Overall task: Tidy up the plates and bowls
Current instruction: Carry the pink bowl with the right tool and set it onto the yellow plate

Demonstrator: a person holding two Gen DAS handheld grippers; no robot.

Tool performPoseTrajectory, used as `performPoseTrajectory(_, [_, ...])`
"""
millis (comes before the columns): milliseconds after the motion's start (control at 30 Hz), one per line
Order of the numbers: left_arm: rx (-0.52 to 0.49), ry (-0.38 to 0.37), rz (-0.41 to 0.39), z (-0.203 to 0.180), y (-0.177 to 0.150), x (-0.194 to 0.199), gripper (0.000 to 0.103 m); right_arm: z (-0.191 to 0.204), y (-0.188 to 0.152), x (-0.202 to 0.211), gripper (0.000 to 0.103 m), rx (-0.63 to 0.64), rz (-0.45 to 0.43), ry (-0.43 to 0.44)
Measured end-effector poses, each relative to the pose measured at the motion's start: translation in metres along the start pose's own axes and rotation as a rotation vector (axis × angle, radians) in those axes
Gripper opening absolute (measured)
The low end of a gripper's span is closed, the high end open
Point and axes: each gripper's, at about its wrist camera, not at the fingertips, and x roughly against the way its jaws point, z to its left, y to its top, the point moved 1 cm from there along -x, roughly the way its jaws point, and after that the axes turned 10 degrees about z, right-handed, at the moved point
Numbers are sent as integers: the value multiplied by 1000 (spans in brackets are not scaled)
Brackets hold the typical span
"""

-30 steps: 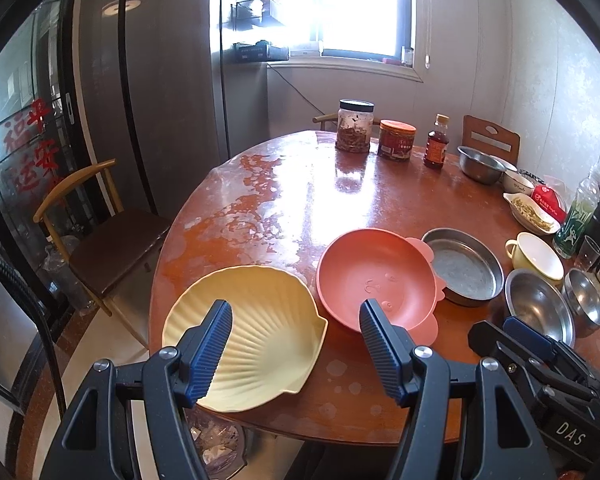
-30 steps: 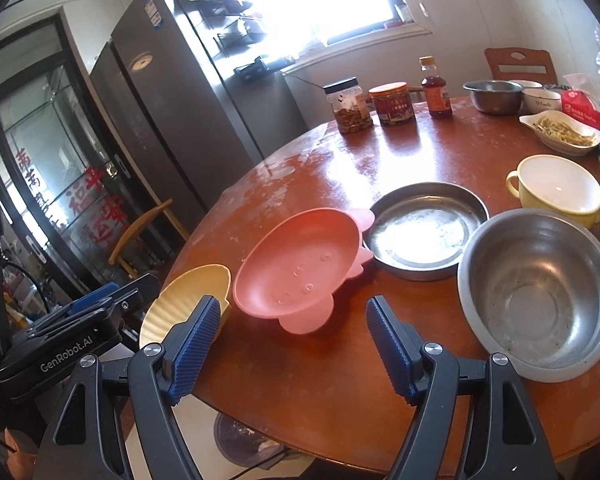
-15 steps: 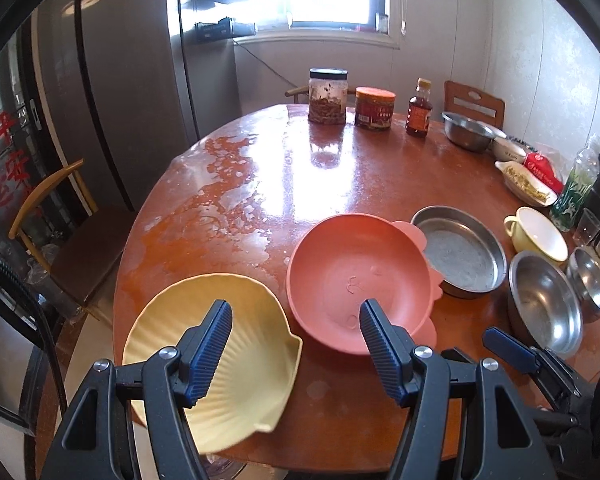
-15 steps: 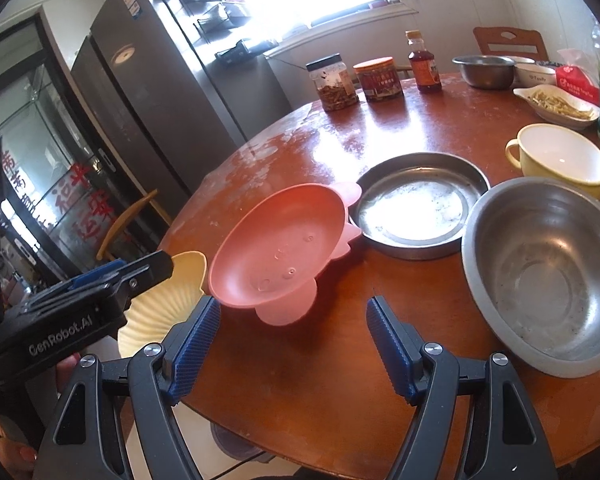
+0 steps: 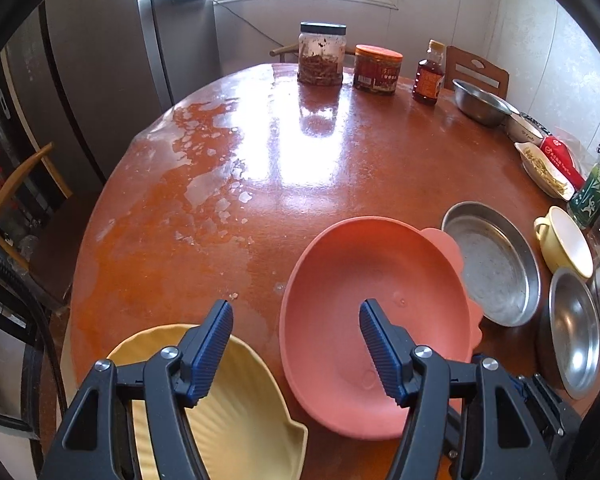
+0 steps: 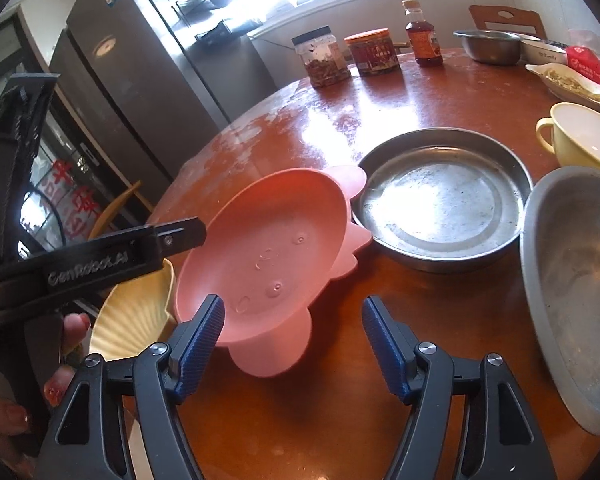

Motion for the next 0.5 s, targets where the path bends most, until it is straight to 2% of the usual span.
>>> performPoseTrajectory(100, [-5, -1, 20, 1, 5, -10, 59, -1, 1, -4, 65, 11, -4, -4])
performPoseTrajectory(167, [-15, 2, 34, 0, 7, -17, 52, -2, 3, -6, 59, 13, -4, -3])
performPoseTrajectory(233, [-22, 0, 48, -1, 10, -23, 50, -2, 4, -7, 51, 22, -6, -11])
performPoseTrajectory(300, [-21, 2, 65, -2, 11, -29, 41, -2, 5, -9, 46, 30, -7, -14])
performPoseTrajectory(367, [-26, -16, 83, -4, 10, -35, 29, -2, 5, -9, 45, 37, -13, -11])
performPoseTrajectory(500, [-36, 8, 74, -8, 7, -36, 27, -1, 6, -10, 44, 41, -16, -13])
